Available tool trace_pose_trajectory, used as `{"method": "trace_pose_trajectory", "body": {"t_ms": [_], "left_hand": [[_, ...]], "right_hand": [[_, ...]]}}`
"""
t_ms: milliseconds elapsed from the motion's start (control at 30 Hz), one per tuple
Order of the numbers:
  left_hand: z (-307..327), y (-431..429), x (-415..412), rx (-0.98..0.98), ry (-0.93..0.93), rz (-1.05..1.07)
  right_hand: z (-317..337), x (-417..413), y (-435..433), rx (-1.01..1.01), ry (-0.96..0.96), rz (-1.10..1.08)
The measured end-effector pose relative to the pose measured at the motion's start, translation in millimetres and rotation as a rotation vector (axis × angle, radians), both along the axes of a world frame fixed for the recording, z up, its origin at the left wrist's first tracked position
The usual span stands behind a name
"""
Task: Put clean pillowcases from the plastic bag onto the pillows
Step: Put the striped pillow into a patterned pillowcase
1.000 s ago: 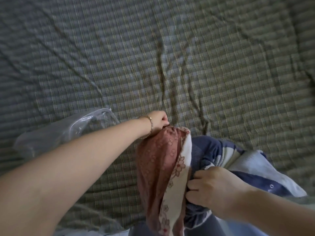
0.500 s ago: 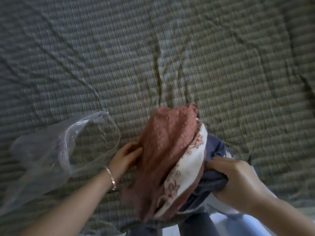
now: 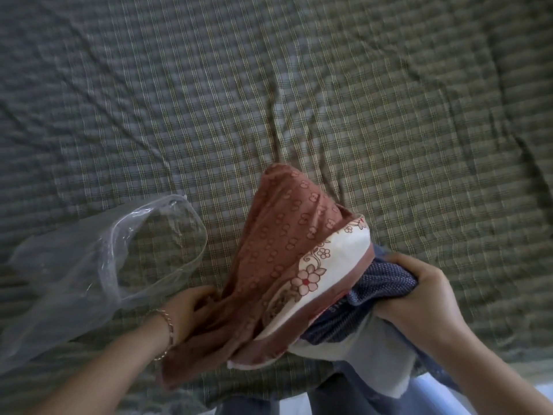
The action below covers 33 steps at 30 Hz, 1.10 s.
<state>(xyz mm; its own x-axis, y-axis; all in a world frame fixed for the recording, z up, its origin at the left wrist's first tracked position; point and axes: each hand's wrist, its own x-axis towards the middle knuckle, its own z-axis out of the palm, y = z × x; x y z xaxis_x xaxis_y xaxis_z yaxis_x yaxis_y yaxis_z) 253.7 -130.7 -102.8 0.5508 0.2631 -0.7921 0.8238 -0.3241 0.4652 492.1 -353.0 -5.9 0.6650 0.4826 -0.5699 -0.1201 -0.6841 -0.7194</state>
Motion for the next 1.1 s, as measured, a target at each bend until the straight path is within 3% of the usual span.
{"method": "trace_pose_trajectory", "body": {"t_ms": [100, 133, 200, 300, 400, 533, 700, 833, 900, 1000, 1067, 1100], "left_hand": [[8.2, -18.6, 7.7, 0.345, -0.380, 0.338], [16.1, -27.8, 12.7, 0.414, -0.539, 0.364], [25.9, -52.7, 21.3, 0.353, -0.720, 0.251], [20.9, -78.4, 40.5, 0.176, -0.573, 0.231], [-2.5, -72.7, 67.9, 0.251, -0.445, 0.400], [-6.4, -34.8, 109.9, 0.121, -0.585, 0.511], [-6.5, 0.9, 144.5, 0.265, -0.489, 0.323], [-2.8, 16.3, 128.6, 0.519, -0.494, 0.535], [5.5, 29.4, 115.0, 0.666, -0.601, 0.287], [8.9, 48.7, 97.7, 0.838, -0.774, -0.319], [8.7, 59.1, 86.2, 0.874, -0.829, -0.497], [12.6, 62.5, 85.1, 0.875, -0.838, -0.485]], "right_hand": [[1.5, -3.8, 7.3, 0.018, 0.055, 0.016], [1.3, -4.5, 9.6, 0.026, 0.067, 0.002], [-2.4, -5.2, 12.4, 0.007, 0.094, -0.071], [-6.7, -4.0, 18.4, -0.061, 0.129, -0.164], [-0.8, 1.3, 26.9, -0.064, 0.213, -0.236], [4.1, 10.3, 30.2, -0.056, 0.320, -0.304], [9.7, 12.0, 33.7, -0.079, 0.356, -0.348], [8.7, 14.5, 26.7, -0.123, 0.403, -0.431], [8.8, 18.4, 23.0, -0.145, 0.412, -0.483], [6.3, 22.6, 17.8, -0.155, 0.431, -0.546], [5.3, 21.7, 15.4, -0.171, 0.459, -0.555], [4.1, 21.4, 13.1, -0.184, 0.468, -0.558]]}}
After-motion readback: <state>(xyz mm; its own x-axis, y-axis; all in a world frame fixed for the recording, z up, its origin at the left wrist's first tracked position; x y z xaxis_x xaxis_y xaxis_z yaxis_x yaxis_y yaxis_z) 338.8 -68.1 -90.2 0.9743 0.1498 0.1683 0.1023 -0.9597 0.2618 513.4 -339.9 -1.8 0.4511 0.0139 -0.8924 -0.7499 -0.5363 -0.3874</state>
